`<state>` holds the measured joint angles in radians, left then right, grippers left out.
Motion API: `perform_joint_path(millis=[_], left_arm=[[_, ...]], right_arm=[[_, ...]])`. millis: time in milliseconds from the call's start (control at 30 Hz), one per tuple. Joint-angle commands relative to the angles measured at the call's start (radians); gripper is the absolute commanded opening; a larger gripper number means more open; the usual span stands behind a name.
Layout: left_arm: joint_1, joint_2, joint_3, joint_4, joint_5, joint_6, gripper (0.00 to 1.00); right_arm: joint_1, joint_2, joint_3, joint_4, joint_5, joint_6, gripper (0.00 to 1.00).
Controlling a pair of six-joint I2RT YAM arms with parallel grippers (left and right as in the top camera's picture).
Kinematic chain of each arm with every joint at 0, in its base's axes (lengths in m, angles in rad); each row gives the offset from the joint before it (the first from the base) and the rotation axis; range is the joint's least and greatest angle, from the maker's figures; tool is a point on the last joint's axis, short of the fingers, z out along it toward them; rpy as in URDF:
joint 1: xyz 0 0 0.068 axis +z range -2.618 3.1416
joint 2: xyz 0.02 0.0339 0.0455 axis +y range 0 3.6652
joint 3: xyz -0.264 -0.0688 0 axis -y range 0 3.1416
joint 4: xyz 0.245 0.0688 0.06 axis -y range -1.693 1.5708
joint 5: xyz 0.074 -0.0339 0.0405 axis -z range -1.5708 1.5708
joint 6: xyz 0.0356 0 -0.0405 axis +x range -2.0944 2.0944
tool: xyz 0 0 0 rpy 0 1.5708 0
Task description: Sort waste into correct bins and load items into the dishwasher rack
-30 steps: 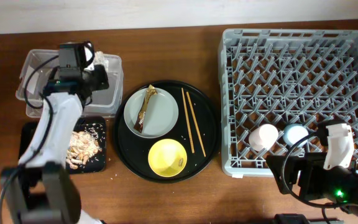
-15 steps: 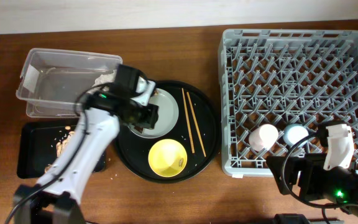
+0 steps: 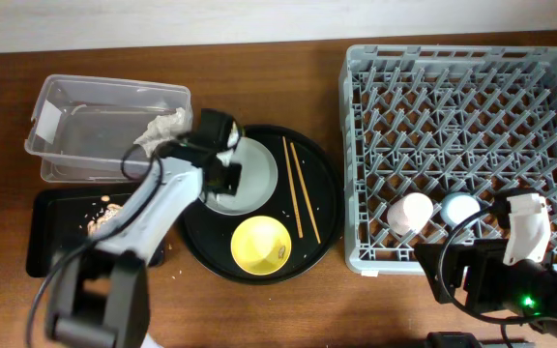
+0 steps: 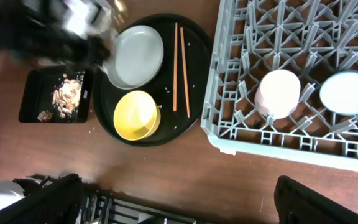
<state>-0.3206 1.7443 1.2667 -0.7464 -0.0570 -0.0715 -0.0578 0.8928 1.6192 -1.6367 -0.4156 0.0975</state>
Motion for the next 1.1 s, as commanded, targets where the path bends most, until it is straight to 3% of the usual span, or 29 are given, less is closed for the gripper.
perform_joint_path(millis=[0,100,200,233,267,333,467,600,667,700,800,933,1067], left_arm=[[0.057,-0.151,0.142,-0.04,0.012,-0.012,0.0],[0.192,-0.117,0.14,0.035,-0.043,-0.127,0.0],[0.267,0.039,0.14,0.195,0.016,-0.14,0.03],[0.273,0.079,0.14,0.217,0.012,-0.137,0.11],[0.282,0.105,0.14,0.235,0.009,-0.137,0.44],[0.298,0.101,0.149,0.224,0.021,-0.137,0.64],[0.286,-0.052,0.244,-0.037,0.119,-0.137,0.69],[0.183,-0.28,0.248,-0.208,0.251,0.011,0.64],[0.077,-0.406,0.248,-0.305,0.204,0.014,0.75],[0.019,-0.468,0.248,-0.349,0.167,0.013,0.99],[-0.095,-0.613,0.248,-0.419,0.165,0.013,0.99],[-0.11,-0.692,0.248,-0.452,0.226,0.013,0.99],[-0.109,-0.694,0.248,-0.55,0.173,0.013,0.99]], right_arm=[[0.005,-0.003,0.004,0.002,0.005,-0.003,0.99],[0.005,-0.003,0.004,0.002,0.005,-0.003,0.99],[0.005,-0.003,0.004,0.003,0.005,-0.003,0.99],[0.005,-0.003,0.004,0.006,0.005,-0.003,0.99],[0.005,-0.003,0.004,0.005,0.005,-0.003,0.99],[0.005,-0.003,0.004,-0.005,0.005,-0.003,0.99],[0.005,-0.003,0.004,0.001,0.005,-0.004,0.99],[0.005,-0.003,0.004,-0.006,0.006,-0.004,0.99],[0.005,-0.003,0.004,-0.005,0.005,-0.004,0.99],[0.005,-0.003,0.004,-0.005,0.005,-0.004,0.98],[0.005,-0.003,0.004,-0.005,0.006,-0.004,0.99],[0.005,-0.003,0.004,-0.005,0.006,-0.004,0.99],[0.005,-0.003,0.004,-0.005,0.006,-0.004,0.99]])
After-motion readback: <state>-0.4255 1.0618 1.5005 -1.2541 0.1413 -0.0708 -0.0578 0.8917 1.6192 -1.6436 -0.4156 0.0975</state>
